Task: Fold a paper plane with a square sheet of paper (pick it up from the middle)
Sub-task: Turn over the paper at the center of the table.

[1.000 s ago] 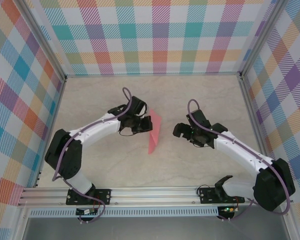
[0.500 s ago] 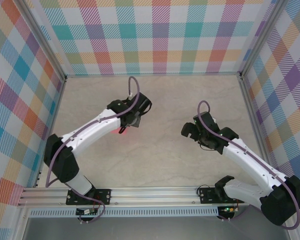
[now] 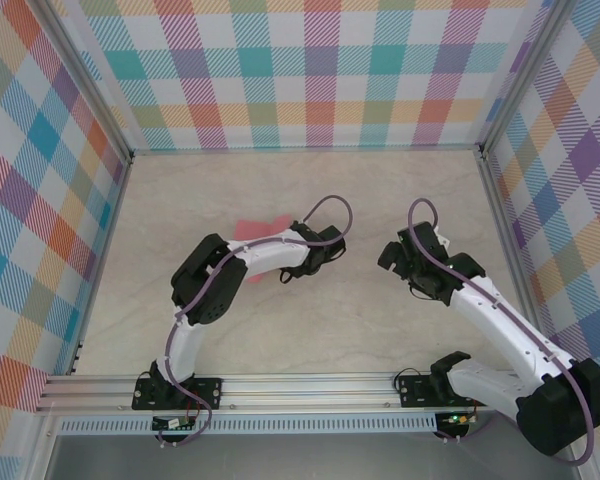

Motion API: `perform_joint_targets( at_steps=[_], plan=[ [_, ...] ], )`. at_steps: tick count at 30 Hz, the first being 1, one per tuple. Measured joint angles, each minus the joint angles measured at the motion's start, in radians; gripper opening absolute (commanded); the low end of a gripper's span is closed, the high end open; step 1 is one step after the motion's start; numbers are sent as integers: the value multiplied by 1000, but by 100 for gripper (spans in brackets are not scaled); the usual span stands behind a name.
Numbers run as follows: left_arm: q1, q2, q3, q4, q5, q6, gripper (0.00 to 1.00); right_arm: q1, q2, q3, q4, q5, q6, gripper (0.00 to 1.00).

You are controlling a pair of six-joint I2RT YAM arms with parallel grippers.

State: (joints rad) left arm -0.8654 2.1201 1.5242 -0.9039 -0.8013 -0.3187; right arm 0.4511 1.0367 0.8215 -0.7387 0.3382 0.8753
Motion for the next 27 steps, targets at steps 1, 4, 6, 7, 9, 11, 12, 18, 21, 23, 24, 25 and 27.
perform_joint_targets(
  at_steps=[1, 4, 6, 7, 9, 11, 12, 18, 21, 23, 24, 25, 27],
  plan=[
    [-10, 12, 3, 8, 6, -10, 7, -7, 0, 0, 0, 0, -1, 100],
    [-32, 37, 5, 24, 38, -39, 8, -26, 1, 0, 0, -3, -19, 100],
    [-39, 47, 4, 32, 62, -64, 10, -37, 5, 0, 1, -9, -30, 100],
    [-40, 50, 4, 38, 72, -72, 11, -41, 9, 0, 2, -13, -33, 100],
    [-40, 51, 4, 48, 94, -90, 15, -52, 20, 0, 4, -24, -45, 100],
    [-40, 51, 3, 58, 117, -105, 20, -60, 25, 0, 4, -35, -49, 100],
    [-40, 51, 2, 66, 132, -111, 23, -65, 26, 0, 4, -40, -50, 100],
    [-35, -19, -32, 95, 247, -136, 52, -79, 29, 1, 19, -75, -66, 100],
    [-41, -156, -85, 156, 399, -149, 62, -83, 57, 17, 39, -107, -84, 100],
    [-41, -262, -109, 197, 473, -156, 63, -84, 93, 40, 61, -137, -102, 100],
    [-39, -318, -121, 219, 504, -162, 65, -84, 114, 53, 77, -158, -114, 100],
    [-34, -365, -132, 237, 528, -168, 65, -84, 132, 63, 92, -180, -130, 99],
    [-18, -456, -165, 279, 576, -190, 68, -77, 183, 97, 126, -230, -163, 99]
  ],
)
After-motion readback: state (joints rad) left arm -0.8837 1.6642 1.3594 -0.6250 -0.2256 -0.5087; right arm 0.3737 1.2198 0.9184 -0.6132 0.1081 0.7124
